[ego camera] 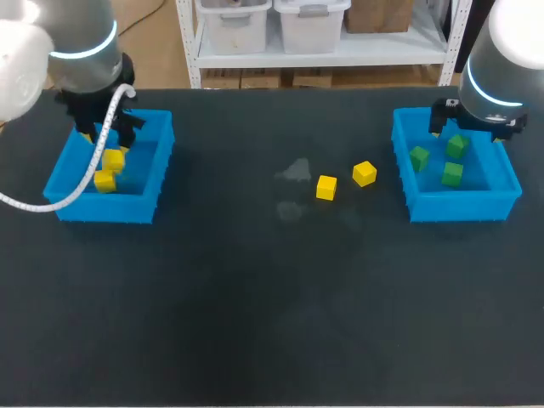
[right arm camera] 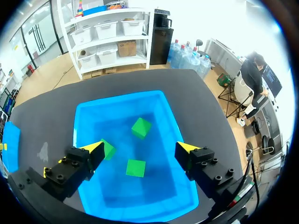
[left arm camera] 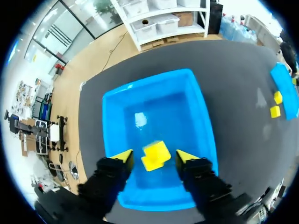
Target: Put the green cubes in the right bin and the yellow cubes in the left bin.
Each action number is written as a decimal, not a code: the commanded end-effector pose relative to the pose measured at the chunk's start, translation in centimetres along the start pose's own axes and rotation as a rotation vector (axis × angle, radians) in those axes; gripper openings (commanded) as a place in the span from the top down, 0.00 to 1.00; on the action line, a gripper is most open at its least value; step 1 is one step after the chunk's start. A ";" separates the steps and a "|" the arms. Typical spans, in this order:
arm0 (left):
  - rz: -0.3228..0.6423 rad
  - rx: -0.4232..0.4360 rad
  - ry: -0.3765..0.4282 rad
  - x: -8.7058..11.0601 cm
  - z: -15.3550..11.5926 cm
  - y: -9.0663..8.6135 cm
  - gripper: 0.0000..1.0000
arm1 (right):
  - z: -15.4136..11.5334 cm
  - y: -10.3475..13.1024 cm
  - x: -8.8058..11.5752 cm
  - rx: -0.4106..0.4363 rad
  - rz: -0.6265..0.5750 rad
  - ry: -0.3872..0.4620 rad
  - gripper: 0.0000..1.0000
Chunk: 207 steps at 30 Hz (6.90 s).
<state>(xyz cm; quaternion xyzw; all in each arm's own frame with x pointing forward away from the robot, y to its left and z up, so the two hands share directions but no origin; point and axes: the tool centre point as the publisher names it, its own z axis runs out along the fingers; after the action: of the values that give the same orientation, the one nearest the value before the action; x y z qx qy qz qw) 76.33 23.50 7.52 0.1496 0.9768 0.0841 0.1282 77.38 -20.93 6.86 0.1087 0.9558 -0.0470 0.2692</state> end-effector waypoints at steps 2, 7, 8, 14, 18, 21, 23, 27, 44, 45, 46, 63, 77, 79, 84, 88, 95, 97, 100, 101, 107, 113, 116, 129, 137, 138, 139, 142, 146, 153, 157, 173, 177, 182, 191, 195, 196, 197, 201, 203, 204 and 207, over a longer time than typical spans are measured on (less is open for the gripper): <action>0.037 0.042 -0.147 -0.7 -1.3 -2.5 0.00 | -0.1 -0.1 0.3 -0.001 0.002 -0.009 0.00; 0.102 0.146 -0.226 -4.4 -3.4 -7.8 0.00 | -0.1 -0.1 0.3 -0.001 0.002 -0.009 0.00; 0.123 0.167 -0.235 -5.0 -3.9 -9.2 0.00 | -0.1 -0.1 0.3 -0.001 0.002 -0.009 0.00; 0.262 0.281 -0.263 -7.0 -5.1 -16.7 0.00 | -0.1 -0.1 0.3 -0.001 0.002 -0.009 0.00; 0.338 0.323 -0.256 -7.4 -5.6 -21.2 0.00 | -0.1 -0.1 0.3 -0.001 0.002 -0.009 0.00; 0.354 0.360 -0.246 -7.7 -6.0 -23.9 0.00 | -0.1 -0.1 0.3 -0.001 0.002 -0.009 0.00; 0.351 0.372 -0.230 -7.8 -6.2 -25.7 0.00 | -0.1 -0.1 0.3 -0.001 0.002 -0.009 0.00; 0.335 0.388 -0.182 -7.8 -5.9 -28.9 0.00 | -0.1 -0.1 0.3 -0.001 0.002 -0.009 0.00; 0.374 0.281 -0.020 -6.8 -1.4 -37.0 0.00 | -0.1 -0.1 0.3 -0.001 0.002 -0.009 0.00; 0.373 0.275 -0.014 -6.8 -1.1 -37.1 0.00 | -0.1 -0.1 0.3 -0.001 0.002 -0.009 0.00; 0.375 0.269 -0.007 -6.7 -0.9 -37.2 0.00 | -0.1 -0.1 0.3 -0.001 0.002 -0.009 0.00; 0.387 0.225 0.029 -5.8 1.4 -37.7 1.00 | -0.1 -0.1 0.3 -0.001 0.002 -0.009 0.00; 0.228 0.164 -0.173 -8.8 -2.6 -27.4 1.00 | -0.1 -0.1 0.3 -0.001 0.002 -0.009 0.00; 0.183 0.130 -0.200 -8.9 -3.3 -24.3 1.00 | -0.1 -0.1 0.3 -0.001 0.002 -0.009 0.00; 0.028 0.074 -0.212 -7.3 -4.1 -15.5 1.00 | -0.1 -0.1 0.3 -0.001 0.002 -0.009 0.00; -0.042 0.013 -0.186 -5.1 -3.6 -9.8 1.00 | -0.1 -0.1 0.3 -0.001 0.002 -0.009 0.00; -0.110 -0.059 -0.116 -1.2 -2.4 -3.9 1.00 | -0.1 -0.1 0.3 -0.001 0.002 -0.009 0.00; -0.116 -0.074 -0.101 -0.5 -2.0 -3.1 1.00 | -0.1 -0.1 0.3 -0.001 0.002 -0.009 0.00; -0.084 -0.077 -0.092 -0.2 -1.6 -3.0 0.00 | -0.1 -0.1 0.3 -0.001 0.002 -0.009 0.00; -0.071 -0.069 -0.099 -0.3 -1.6 -3.3 0.00 | -0.1 -0.1 0.3 -0.001 0.002 -0.009 0.00; 0.003 0.018 -0.144 -3.0 -2.4 -7.2 0.00 | -0.1 -0.1 0.3 -0.001 0.002 -0.009 0.00; 0.125 0.162 -0.222 -7.1 -4.1 -14.3 0.00 | -0.1 -0.1 0.3 -0.001 0.002 -0.009 0.00; 0.213 0.219 -0.241 -8.8 -5.1 -18.9 0.00 | -0.1 -0.1 0.3 -0.001 0.002 -0.009 0.00; 0.620 0.353 -0.276 -11.1 -4.4 -33.6 0.00 | -0.1 -0.1 0.3 -0.001 0.002 -0.009 0.00; 0.688 0.356 -0.221 -11.6 -2.1 -36.1 0.00 | -0.1 -0.1 0.3 -0.001 0.002 -0.009 0.00; 0.690 0.351 -0.214 -11.7 -2.0 -36.4 0.00 | -0.1 -0.1 0.3 -0.001 0.002 -0.009 0.00; 0.690 0.350 -0.211 -11.9 -1.8 -36.7 0.00 | -0.1 -0.1 0.3 -0.001 0.002 -0.009 0.00; 0.688 0.355 -0.202 -12.1 -1.9 -37.7 0.00 | -0.1 -0.1 0.3 -0.001 0.002 -0.009 0.00; 0.699 0.367 -0.191 -12.3 -1.4 -39.3 0.00 | -0.1 -0.1 0.3 -0.001 0.002 -0.009 0.00; 0.721 0.380 -0.178 -11.9 -1.1 -40.9 0.00 | -0.1 -0.1 0.3 -0.001 0.002 -0.009 0.00; 0.725 0.378 -0.161 -11.7 -0.5 -41.3 0.00 | -0.1 -0.1 0.3 -0.001 0.002 -0.009 0.00; 0.721 0.359 -0.137 -11.9 1.0 -42.2 0.00 | -0.1 -0.1 0.3 -0.001 0.002 -0.009 0.00; 0.725 0.351 -0.133 -11.7 1.4 -42.4 0.00 | -0.1 -0.1 0.3 -0.001 0.002 -0.009 0.00; 0.713 0.329 -0.132 -11.4 2.0 -42.4 0.34 | -0.1 -0.1 0.3 -0.001 0.002 -0.009 0.00; 0.659 0.301 -0.159 -10.6 2.8 -41.5 1.00 | -0.1 -0.1 0.3 -0.001 0.002 -0.009 0.00; 0.609 0.292 -0.177 -10.2 2.8 -40.4 1.00 | -0.1 -0.1 0.3 -0.001 0.002 -0.009 0.00; 0.597 0.293 -0.183 -10.1 2.7 -40.1 1.00 | -0.1 -0.1 0.3 -0.001 0.002 -0.009 0.00; 0.582 0.292 -0.193 -10.1 2.5 -39.6 1.00 | -0.1 -0.1 0.3 -0.001 0.002 -0.009 0.00; 0.501 0.288 -0.239 -10.6 1.2 -36.3 1.00 | -0.1 -0.1 0.3 -0.001 0.002 -0.009 0.00; 0.458 0.279 -0.263 -10.9 0.2 -33.9 1.00 | -0.1 -0.1 0.3 -0.001 0.002 -0.009 0.00; 0.432 0.270 -0.276 -11.1 -0.3 -32.5 1.00 | -0.1 -0.1 0.3 -0.001 0.002 -0.009 0.00; 0.332 0.224 -0.322 -11.6 -2.0 -27.5 1.00 | -0.1 -0.1 0.3 -0.001 0.002 -0.009 0.00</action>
<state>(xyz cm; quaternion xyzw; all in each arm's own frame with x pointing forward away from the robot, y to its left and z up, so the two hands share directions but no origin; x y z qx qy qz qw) 81.03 -11.49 3.35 0.3550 0.9131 -0.0171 0.2000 77.37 -20.93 6.87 0.1087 0.9558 -0.0470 0.2693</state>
